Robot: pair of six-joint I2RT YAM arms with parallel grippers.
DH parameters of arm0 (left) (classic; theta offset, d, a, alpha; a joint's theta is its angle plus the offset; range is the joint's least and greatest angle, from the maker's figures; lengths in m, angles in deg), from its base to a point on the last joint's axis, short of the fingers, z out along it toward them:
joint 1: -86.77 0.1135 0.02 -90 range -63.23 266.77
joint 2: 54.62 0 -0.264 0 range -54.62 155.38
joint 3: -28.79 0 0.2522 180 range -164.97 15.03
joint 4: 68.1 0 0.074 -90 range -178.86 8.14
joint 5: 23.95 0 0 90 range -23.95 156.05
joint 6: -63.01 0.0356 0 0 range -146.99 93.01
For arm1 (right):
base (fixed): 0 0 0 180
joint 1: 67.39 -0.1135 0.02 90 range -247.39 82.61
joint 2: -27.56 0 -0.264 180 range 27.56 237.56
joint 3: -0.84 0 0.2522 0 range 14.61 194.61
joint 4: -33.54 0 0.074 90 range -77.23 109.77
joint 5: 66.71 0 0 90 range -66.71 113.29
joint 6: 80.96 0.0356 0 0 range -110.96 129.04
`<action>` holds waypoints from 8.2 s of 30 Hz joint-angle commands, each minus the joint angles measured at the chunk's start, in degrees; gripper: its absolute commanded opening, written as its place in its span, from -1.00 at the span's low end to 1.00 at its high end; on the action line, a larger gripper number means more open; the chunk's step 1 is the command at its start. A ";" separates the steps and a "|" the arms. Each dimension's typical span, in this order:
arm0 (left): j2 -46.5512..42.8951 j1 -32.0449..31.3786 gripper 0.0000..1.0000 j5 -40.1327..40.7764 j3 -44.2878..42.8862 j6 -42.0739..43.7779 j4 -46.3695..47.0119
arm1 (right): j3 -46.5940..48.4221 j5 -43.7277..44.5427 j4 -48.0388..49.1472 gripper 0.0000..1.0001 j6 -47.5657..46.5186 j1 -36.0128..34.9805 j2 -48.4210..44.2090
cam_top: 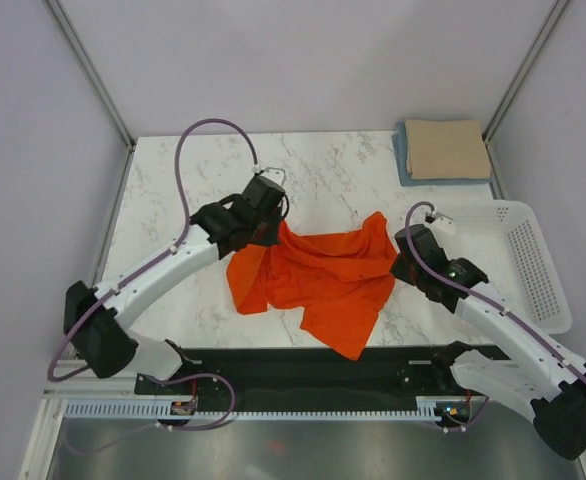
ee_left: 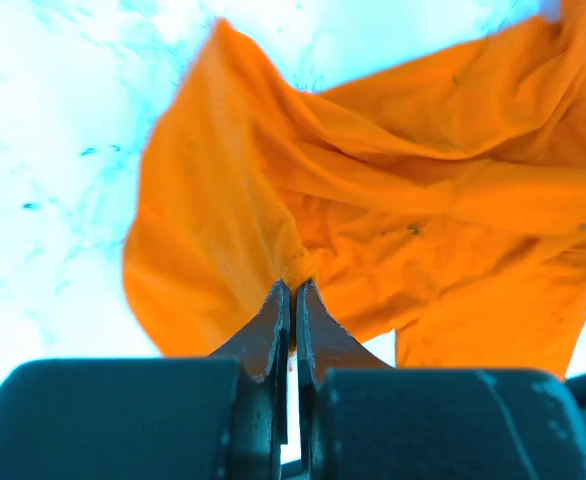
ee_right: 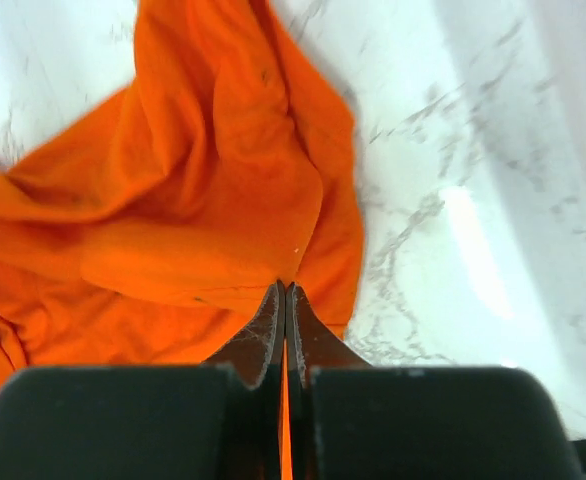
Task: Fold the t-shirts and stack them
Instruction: Flatten the tshirt out
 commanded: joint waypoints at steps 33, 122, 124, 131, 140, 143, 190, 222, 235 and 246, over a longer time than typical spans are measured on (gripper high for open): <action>-9.42 31.16 -0.03 -18.99 14.03 -0.64 1.85 | 12.56 -2.11 -9.74 -1.00 -7.69 6.17 -8.96; -6.62 41.79 -0.38 -24.36 32.86 -11.89 14.78 | 8.69 -8.26 -5.08 -1.00 -8.57 6.08 -10.37; -6.71 41.71 -0.38 -24.36 32.78 -11.89 14.86 | 8.60 -8.17 -5.08 -1.00 -8.57 6.17 -10.37; -7.59 40.56 -0.39 -22.69 32.16 -11.54 14.78 | 8.60 -8.17 -5.08 -1.00 -8.74 6.17 -10.37; -6.18 39.42 -0.39 -21.90 31.55 -11.54 14.78 | 8.43 -8.26 -5.17 -1.00 -8.57 6.17 -10.81; -6.18 39.42 -0.39 -21.90 31.72 -11.81 14.78 | 8.43 -8.35 -5.17 -1.00 -8.66 6.08 -10.90; -4.60 38.72 -0.49 -25.15 29.26 -10.14 11.44 | 8.95 -6.94 -5.79 -1.00 -8.92 6.17 -11.16; -5.92 38.02 -0.19 -17.24 32.07 -10.75 11.17 | 8.95 -7.29 -5.78 -1.00 -8.92 6.17 -11.34; -6.00 37.66 -0.35 -17.77 32.34 -11.10 11.00 | 8.69 -7.21 -5.79 -1.00 -8.83 6.08 -11.69; -6.62 37.58 -0.65 -18.56 31.90 -11.10 11.26 | 8.60 -7.29 -5.70 -1.00 -8.83 6.17 -11.43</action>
